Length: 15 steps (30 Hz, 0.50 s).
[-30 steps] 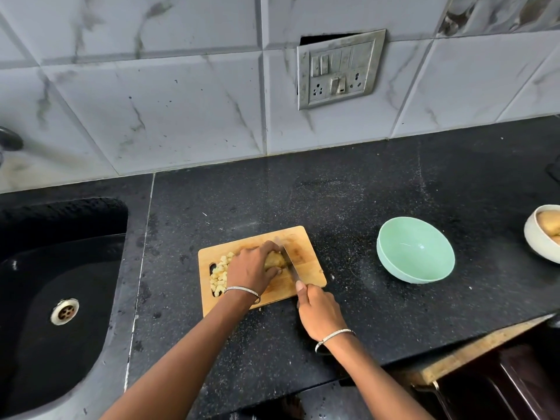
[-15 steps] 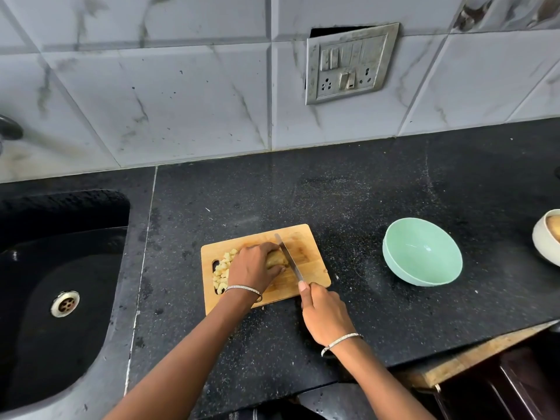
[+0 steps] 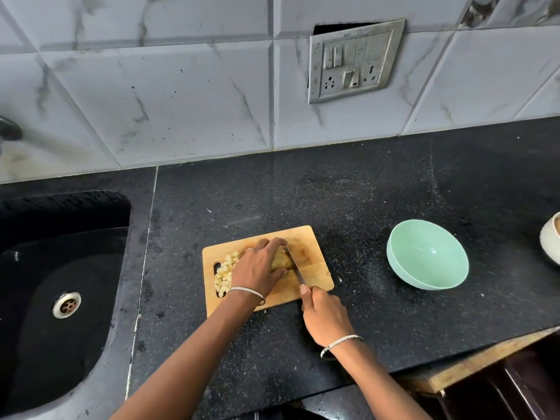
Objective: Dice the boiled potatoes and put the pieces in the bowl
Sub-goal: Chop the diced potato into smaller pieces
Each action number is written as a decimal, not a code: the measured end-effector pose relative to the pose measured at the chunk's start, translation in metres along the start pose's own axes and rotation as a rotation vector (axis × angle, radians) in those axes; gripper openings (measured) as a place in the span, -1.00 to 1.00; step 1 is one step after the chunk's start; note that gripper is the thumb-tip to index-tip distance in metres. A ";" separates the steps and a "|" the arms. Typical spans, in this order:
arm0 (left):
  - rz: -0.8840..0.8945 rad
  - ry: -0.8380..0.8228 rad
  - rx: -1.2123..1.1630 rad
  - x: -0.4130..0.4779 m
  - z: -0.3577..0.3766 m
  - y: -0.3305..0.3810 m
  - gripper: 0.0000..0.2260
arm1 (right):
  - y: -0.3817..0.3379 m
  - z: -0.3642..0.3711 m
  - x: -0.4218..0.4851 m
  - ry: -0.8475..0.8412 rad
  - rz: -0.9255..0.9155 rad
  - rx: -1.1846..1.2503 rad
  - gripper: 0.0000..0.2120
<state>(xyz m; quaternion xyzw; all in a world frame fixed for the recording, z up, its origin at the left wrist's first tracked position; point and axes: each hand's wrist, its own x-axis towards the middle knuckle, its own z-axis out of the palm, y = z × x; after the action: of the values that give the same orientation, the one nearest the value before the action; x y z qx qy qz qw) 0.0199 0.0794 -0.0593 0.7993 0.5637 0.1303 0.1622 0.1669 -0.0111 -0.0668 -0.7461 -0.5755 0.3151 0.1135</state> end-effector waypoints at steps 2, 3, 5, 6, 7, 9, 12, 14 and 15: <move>0.071 -0.020 0.080 0.003 -0.003 0.002 -0.50 | 0.000 0.002 -0.001 -0.005 0.006 0.010 -0.55; 0.115 -0.027 0.134 0.005 -0.005 0.004 -0.52 | 0.000 0.003 -0.001 -0.005 0.008 0.013 -0.55; 0.200 -0.068 0.202 0.009 -0.010 0.007 -0.58 | 0.001 0.005 0.000 -0.004 0.009 0.015 -0.54; 0.231 -0.104 0.215 0.011 -0.011 0.008 -0.62 | 0.001 0.006 0.000 -0.005 0.010 0.014 -0.54; 0.257 -0.142 0.226 0.014 -0.012 0.009 -0.67 | 0.002 0.006 0.000 -0.007 0.013 0.012 -0.54; 0.296 -0.194 0.256 0.019 -0.013 0.008 -0.75 | 0.002 0.005 0.001 -0.012 0.019 0.007 -0.55; 0.353 -0.198 0.303 0.024 -0.014 0.008 -0.80 | 0.000 0.003 -0.001 -0.010 0.020 0.005 -0.57; 0.386 -0.212 0.338 0.027 -0.015 0.009 -0.81 | -0.001 0.002 -0.003 -0.013 0.020 0.009 -0.58; 0.397 -0.220 0.354 0.028 -0.016 0.010 -0.80 | -0.001 0.001 -0.004 -0.017 0.022 0.010 -0.58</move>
<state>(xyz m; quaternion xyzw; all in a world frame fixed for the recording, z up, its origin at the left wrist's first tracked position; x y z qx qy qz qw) 0.0311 0.1048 -0.0399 0.9193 0.3892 -0.0281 0.0517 0.1651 -0.0149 -0.0656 -0.7492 -0.5665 0.3256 0.1087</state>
